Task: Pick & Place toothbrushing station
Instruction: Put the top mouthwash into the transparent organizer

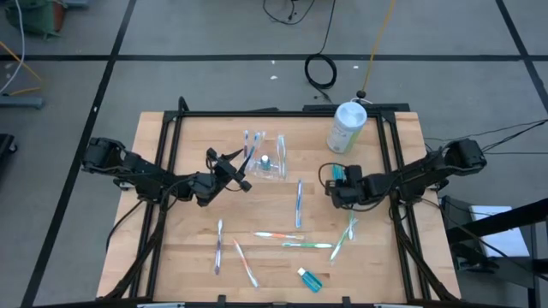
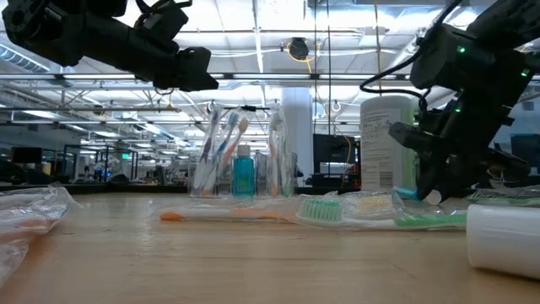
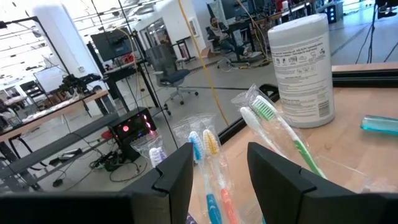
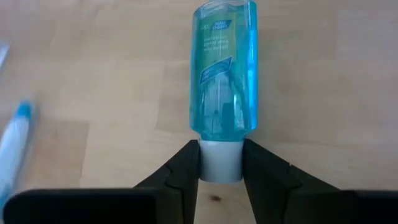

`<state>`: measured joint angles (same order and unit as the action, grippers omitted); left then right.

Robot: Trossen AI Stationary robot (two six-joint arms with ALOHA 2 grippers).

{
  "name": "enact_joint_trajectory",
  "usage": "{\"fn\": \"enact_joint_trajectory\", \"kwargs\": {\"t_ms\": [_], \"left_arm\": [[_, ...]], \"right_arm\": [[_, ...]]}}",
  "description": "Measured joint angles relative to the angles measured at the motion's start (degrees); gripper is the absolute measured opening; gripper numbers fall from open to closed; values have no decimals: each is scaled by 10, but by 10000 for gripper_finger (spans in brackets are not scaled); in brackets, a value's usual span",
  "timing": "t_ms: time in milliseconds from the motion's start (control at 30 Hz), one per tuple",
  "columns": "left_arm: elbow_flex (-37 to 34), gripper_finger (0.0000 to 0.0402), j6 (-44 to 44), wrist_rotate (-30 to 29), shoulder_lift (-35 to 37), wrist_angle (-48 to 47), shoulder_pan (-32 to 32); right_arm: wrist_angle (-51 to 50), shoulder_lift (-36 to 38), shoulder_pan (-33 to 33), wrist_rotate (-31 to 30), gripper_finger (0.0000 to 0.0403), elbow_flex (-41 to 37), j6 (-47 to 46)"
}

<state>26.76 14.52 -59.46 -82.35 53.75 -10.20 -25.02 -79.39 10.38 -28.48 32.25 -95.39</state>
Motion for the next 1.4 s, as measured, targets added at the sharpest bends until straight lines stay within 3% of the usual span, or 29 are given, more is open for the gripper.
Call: {"fn": "enact_joint_trajectory", "kwargs": {"t_ms": [267, 467, 600, 733, 1000, 1133, 1300, 1400], "left_arm": [[0, 157, 17, 0, 0, 0, 0], [0, 157, 172, -17, 8, 5, -5], [0, 156, 229, -79, 49, 9, -26], [0, 156, 286, -142, 118, 7, -55], [0, 156, 406, -161, 290, -1, -104], [0, 156, 447, -213, 347, -27, -110], [0, 156, 387, -259, 380, -97, -129], [0, 156, 368, -257, 380, -136, -131]], "right_arm": [[124, 33, 5, -96, 95, -1, 231], [256, 63, 4, -113, 94, 41, 449], [286, 55, 4, -118, 94, 119, 596], [279, 12, 6, -111, 94, 210, 713], [222, -122, 0, -74, 95, 397, 887], [184, -189, -13, -77, 96, 470, 966], [185, -250, -33, -154, 97, 504, 1081], [169, -264, -44, -202, 97, 505, 1173]]}}
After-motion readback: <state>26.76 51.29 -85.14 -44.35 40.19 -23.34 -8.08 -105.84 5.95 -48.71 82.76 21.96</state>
